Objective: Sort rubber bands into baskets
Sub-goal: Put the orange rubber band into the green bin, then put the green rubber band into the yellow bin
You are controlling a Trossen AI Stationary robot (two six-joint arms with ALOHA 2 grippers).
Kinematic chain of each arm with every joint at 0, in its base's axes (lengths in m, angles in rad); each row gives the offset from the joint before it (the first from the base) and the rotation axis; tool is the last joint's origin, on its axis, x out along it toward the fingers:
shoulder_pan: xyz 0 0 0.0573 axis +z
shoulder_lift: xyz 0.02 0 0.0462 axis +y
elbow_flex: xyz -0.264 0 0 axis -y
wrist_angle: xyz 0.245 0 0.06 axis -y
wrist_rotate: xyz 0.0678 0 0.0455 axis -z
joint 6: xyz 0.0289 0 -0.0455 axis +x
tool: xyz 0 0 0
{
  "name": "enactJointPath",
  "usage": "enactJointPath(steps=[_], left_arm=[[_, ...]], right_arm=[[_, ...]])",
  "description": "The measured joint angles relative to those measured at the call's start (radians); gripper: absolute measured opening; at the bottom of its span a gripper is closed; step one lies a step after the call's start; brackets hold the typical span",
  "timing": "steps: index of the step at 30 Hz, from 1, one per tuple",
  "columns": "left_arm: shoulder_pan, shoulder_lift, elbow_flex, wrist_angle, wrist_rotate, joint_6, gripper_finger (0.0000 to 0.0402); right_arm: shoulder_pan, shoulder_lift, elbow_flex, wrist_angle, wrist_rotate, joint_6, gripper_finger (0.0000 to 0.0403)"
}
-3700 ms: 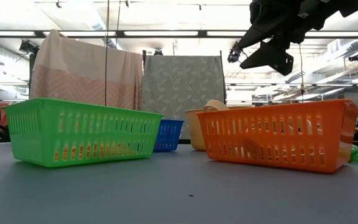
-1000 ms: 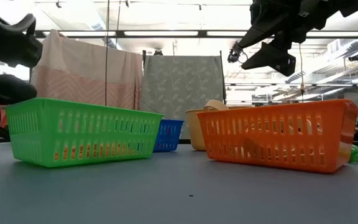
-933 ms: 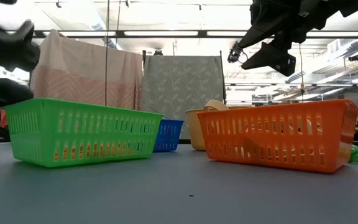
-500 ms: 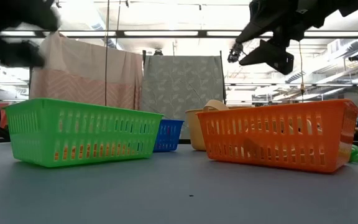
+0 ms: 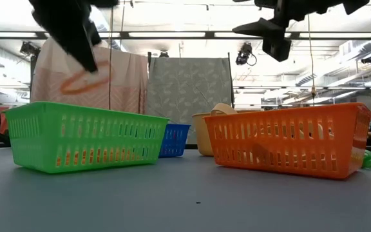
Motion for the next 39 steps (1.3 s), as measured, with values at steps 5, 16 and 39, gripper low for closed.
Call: enactJointPath(steps=[5,16,39], left_arm=[[0.009,0.145,-0.001,0.102,0.044,0.004,0.0010],[0.053,0.171,0.052,0.149,0.054,0.008,0.0137],[0.163,-0.370,-0.016,0.264,-0.224,0.009,0.0206]], right_arm=[[0.000,0.000,0.000,0.004,-0.025,0.038,0.0216],[0.000,0.000,0.000,0.053,-0.112,0.050,0.0216],[0.176,-0.118,0.159,-0.852,-0.209,0.163,0.0179]])
